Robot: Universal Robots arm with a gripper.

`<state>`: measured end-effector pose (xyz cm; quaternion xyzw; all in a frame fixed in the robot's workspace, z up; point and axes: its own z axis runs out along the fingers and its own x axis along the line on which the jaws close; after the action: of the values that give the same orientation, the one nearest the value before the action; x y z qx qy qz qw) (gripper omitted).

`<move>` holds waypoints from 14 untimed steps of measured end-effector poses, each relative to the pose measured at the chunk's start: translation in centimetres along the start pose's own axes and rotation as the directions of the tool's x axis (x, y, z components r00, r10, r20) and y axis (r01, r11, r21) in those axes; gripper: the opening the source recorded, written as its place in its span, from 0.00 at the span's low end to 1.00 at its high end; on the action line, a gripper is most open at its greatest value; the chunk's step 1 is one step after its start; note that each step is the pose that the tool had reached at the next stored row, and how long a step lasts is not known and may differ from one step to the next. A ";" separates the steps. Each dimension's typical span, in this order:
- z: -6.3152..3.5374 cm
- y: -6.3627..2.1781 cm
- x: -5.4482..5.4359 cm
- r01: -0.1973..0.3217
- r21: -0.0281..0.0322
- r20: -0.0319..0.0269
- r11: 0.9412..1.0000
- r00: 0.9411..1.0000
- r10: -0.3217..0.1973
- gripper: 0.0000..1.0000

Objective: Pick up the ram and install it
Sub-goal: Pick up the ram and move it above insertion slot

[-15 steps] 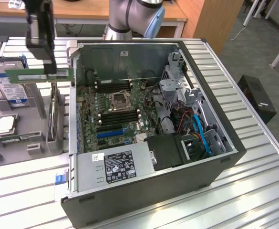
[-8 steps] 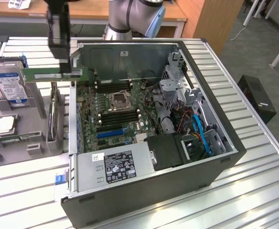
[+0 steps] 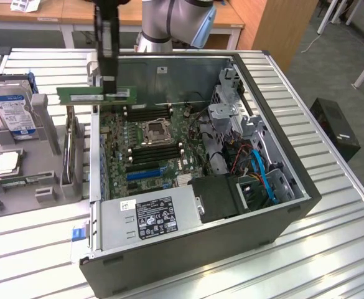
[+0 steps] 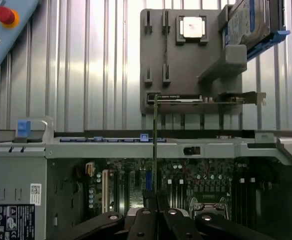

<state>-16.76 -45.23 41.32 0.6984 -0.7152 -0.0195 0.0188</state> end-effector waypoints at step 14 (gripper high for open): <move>-0.34 -6.36 -0.1 0.000 -0.013 0.000 1.000 1.000 0.000 0.12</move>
<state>-10.39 -45.23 41.31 0.6983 -0.7150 -0.0242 0.0236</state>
